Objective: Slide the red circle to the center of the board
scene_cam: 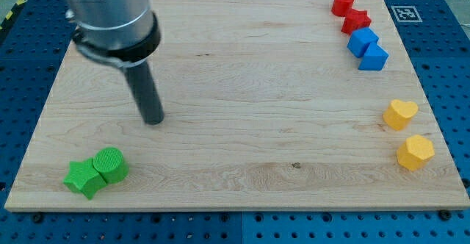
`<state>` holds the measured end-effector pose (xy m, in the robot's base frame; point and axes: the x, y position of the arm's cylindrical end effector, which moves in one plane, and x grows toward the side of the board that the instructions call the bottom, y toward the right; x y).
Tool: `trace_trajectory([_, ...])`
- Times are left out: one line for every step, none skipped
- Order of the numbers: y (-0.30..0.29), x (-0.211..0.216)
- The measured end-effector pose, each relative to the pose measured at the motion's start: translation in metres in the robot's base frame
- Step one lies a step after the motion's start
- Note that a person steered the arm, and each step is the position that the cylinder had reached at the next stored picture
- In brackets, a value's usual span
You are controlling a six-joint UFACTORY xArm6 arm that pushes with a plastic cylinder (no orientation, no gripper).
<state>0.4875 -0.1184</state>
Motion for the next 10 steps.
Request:
trace_trajectory([0.051,0.002])
trace_trajectory([0.062,0.007])
trace_trajectory([0.063,-0.002])
trace_trajectory([0.076,-0.064])
trace_trajectory([0.098,-0.121])
trace_trajectory([0.126,-0.161])
trace_trajectory([0.160,-0.186])
trace_trajectory([0.168,-0.187])
trace_trajectory([0.170,-0.192])
trace_trajectory([0.194,-0.224])
